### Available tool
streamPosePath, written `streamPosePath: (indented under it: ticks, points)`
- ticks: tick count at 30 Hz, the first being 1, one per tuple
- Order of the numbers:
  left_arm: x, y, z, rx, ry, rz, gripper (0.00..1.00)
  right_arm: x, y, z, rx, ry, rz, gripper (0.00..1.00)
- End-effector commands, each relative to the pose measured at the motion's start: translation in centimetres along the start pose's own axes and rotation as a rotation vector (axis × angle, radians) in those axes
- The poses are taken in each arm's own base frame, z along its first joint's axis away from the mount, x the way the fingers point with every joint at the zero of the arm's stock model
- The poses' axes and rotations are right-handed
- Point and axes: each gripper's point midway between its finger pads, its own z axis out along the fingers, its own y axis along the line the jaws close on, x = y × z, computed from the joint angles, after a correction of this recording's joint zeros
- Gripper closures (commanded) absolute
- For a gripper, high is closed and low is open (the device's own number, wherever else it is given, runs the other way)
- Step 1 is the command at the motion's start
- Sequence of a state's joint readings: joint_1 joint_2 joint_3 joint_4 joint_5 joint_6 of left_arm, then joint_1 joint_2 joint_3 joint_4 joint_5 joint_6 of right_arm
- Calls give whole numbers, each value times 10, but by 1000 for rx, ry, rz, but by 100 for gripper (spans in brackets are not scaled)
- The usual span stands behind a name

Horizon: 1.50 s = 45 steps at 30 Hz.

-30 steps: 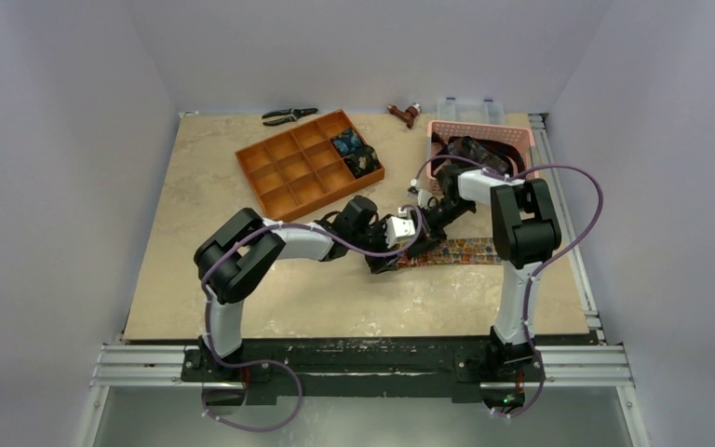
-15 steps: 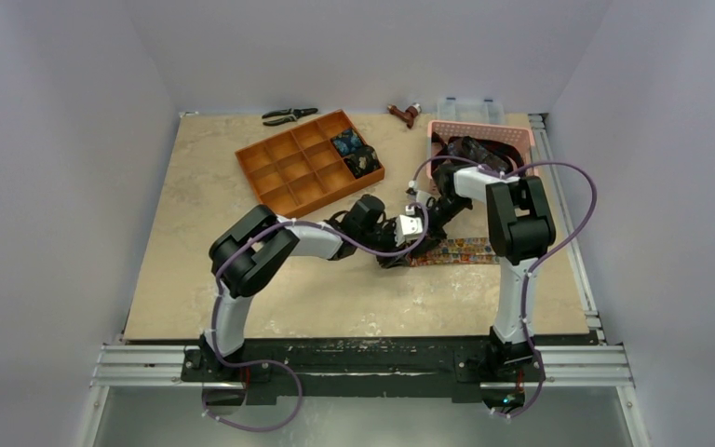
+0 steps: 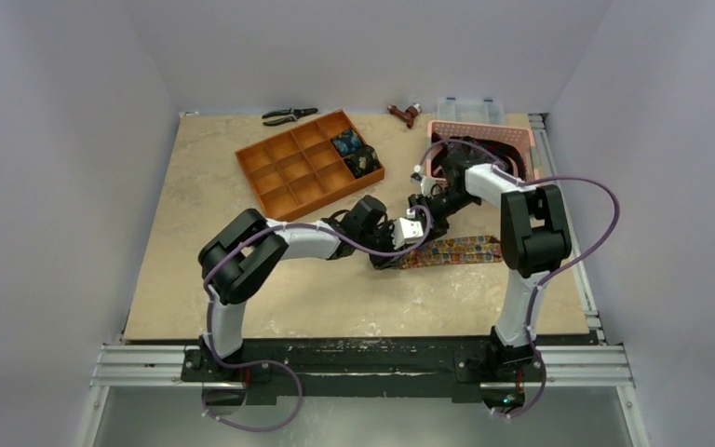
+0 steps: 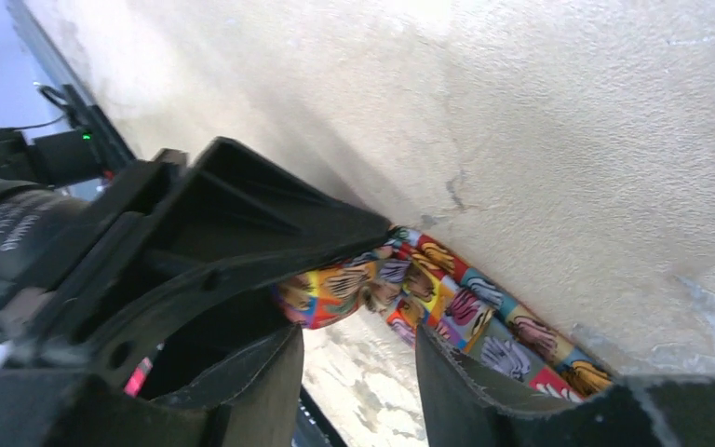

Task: Roll the ties
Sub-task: Roll the tie at the center of the board.

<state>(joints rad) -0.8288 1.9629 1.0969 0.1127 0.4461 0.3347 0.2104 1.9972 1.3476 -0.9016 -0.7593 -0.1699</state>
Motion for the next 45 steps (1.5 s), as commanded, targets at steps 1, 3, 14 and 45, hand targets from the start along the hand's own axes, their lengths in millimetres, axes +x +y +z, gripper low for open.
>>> streamPosePath:
  ticks: [1,3,14,45]
  points:
    - [75,-18,-9,25,290,-96,81,-17,36,-10,-137,-78,-45,51]
    - [76,-16,-7,20,305,-105,80,-18,41,-2,-152,-58,-46,49]
    - [70,-12,-4,18,313,-119,75,3,7,29,-58,79,-49,96]
    - [1,2,22,-2,-30,-114,70,-8,-59,25,201,2,-95,100]
